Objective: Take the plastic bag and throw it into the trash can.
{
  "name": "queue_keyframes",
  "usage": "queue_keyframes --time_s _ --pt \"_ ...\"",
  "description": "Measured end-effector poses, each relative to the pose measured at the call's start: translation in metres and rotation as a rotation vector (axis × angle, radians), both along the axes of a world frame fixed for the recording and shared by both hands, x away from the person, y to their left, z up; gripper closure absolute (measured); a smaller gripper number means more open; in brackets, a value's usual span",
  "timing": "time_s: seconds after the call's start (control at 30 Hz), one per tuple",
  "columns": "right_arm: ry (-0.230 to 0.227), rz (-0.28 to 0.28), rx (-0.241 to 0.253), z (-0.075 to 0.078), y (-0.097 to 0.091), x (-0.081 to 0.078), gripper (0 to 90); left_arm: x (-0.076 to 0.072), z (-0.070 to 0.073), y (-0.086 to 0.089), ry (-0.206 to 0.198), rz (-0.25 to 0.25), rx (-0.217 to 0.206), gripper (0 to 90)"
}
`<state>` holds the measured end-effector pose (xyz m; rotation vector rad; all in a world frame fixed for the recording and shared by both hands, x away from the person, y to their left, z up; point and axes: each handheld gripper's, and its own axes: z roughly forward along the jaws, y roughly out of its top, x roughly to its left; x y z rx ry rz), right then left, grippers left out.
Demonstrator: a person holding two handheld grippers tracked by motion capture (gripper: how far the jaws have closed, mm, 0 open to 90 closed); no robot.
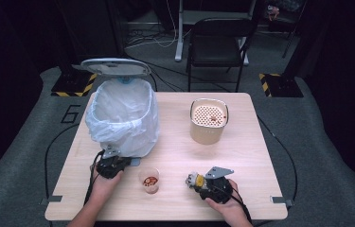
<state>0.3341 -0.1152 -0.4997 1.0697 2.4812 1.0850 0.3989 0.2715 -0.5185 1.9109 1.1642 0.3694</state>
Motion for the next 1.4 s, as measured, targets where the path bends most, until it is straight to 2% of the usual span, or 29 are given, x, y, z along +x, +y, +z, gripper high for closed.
queue_keyframes --time_s 0.17,0.3,0.57,0.77,1.2,1.4 --pt "-0.016 -0.007 0.024 0.012 -0.001 0.009 57.5 0.000 0.000 0.000 0.000 0.001 0.003 90.0" --pt "-0.051 0.002 0.048 0.031 0.001 0.021 57.7 0.000 0.000 0.000 0.003 0.000 0.001 90.0" --pt "-0.070 0.031 0.100 0.064 0.012 0.046 57.7 0.000 0.000 0.001 0.003 -0.001 -0.001 90.0" --pt "-0.118 0.069 0.076 0.090 0.028 0.059 57.7 0.000 0.000 0.001 0.003 -0.001 0.000 90.0" --pt "-0.161 0.124 0.104 0.147 0.058 0.088 57.8 0.000 0.000 0.001 0.005 0.001 -0.001 90.0" --pt "-0.177 0.138 0.105 0.167 0.068 0.099 57.8 0.000 0.000 0.002 0.007 -0.001 -0.001 90.0"
